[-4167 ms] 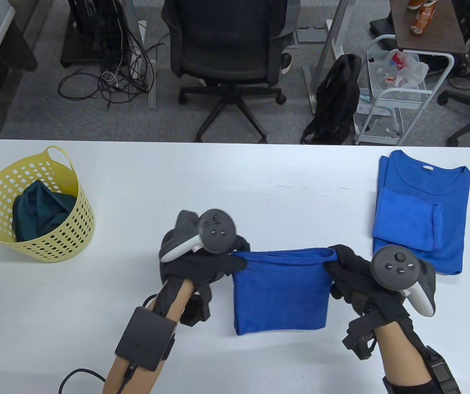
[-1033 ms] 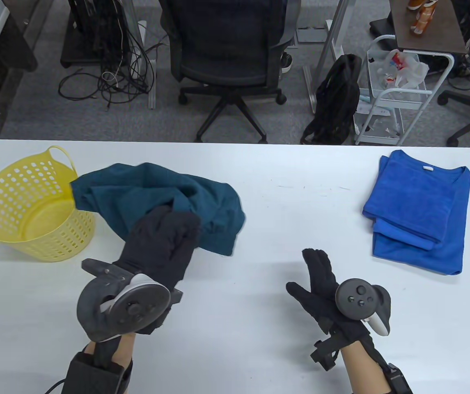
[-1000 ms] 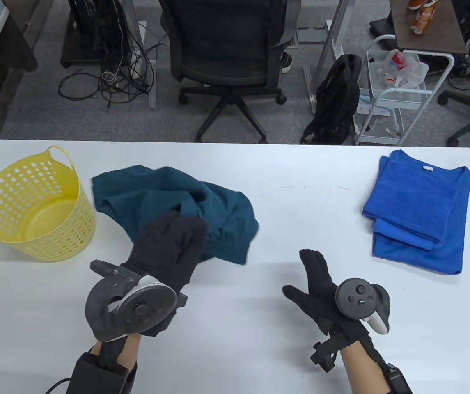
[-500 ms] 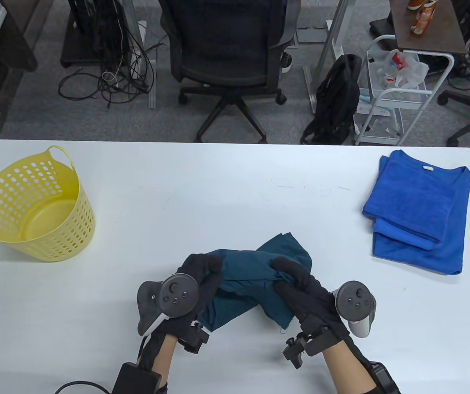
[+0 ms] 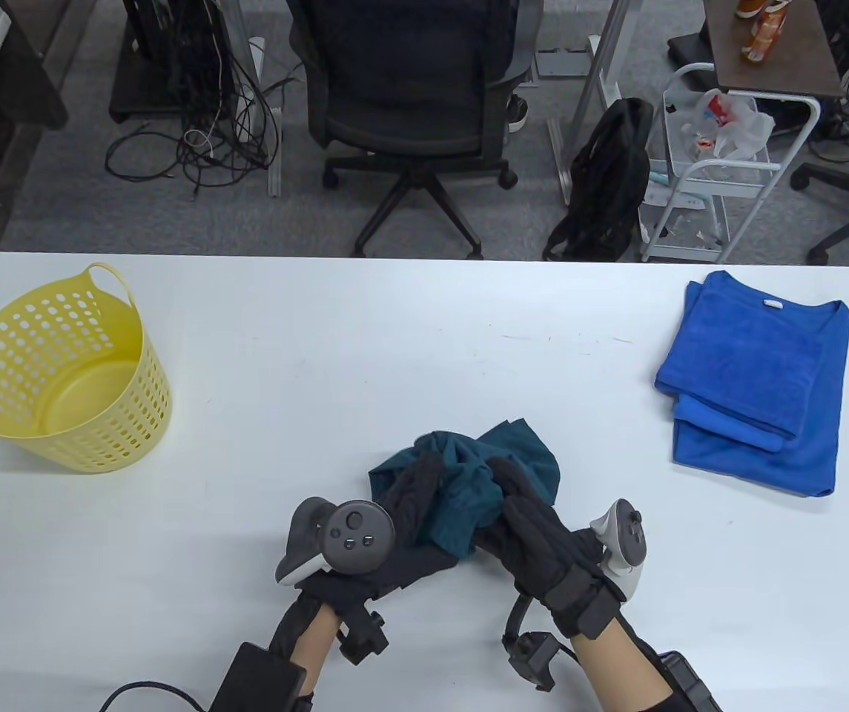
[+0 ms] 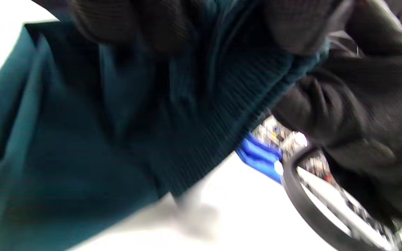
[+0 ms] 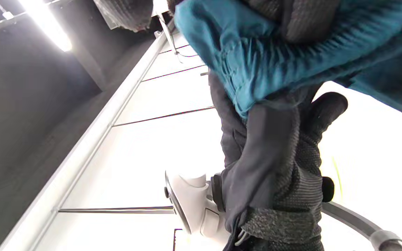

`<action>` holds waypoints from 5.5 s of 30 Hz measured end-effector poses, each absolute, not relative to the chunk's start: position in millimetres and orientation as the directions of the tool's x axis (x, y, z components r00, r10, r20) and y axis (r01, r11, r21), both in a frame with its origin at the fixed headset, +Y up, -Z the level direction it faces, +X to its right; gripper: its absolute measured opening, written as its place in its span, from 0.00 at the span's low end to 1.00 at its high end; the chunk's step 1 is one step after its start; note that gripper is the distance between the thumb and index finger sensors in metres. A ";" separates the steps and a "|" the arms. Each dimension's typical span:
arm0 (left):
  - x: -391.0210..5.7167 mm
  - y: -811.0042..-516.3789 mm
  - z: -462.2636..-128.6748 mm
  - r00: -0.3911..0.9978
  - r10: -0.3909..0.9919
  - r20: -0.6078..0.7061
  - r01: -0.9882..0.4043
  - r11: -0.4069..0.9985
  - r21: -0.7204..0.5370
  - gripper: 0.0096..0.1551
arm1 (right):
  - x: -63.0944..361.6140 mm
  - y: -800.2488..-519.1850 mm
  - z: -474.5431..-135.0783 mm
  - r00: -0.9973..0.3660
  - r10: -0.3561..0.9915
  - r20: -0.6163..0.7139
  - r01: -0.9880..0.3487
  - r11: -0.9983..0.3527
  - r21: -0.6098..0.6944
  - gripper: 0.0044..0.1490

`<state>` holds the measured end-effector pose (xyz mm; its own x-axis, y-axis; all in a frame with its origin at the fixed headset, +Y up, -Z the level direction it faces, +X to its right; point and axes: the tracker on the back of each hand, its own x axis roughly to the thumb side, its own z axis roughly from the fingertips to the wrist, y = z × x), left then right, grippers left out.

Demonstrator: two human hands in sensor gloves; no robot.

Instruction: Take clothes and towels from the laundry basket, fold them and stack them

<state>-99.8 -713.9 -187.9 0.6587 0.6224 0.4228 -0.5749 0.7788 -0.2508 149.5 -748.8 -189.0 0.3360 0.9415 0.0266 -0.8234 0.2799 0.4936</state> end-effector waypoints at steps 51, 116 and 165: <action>-210.5 -674.1 -184.3 0.712 0.650 0.266 -0.690 0.719 0.087 0.39 | 218.6 -716.3 -197.5 -0.564 0.776 0.283 -0.679 -0.631 0.376 0.28; -145.7 -787.2 -176.4 0.947 0.040 0.319 0.067 0.945 -0.320 0.51 | 195.8 -778.0 -177.0 -0.949 0.058 0.311 0.004 -0.981 0.195 0.51; -21.4 -777.4 -398.7 0.854 -0.416 0.312 0.518 0.723 -0.457 0.52 | 169.1 -758.5 -163.0 -0.858 0.151 0.492 0.109 -0.881 0.461 0.34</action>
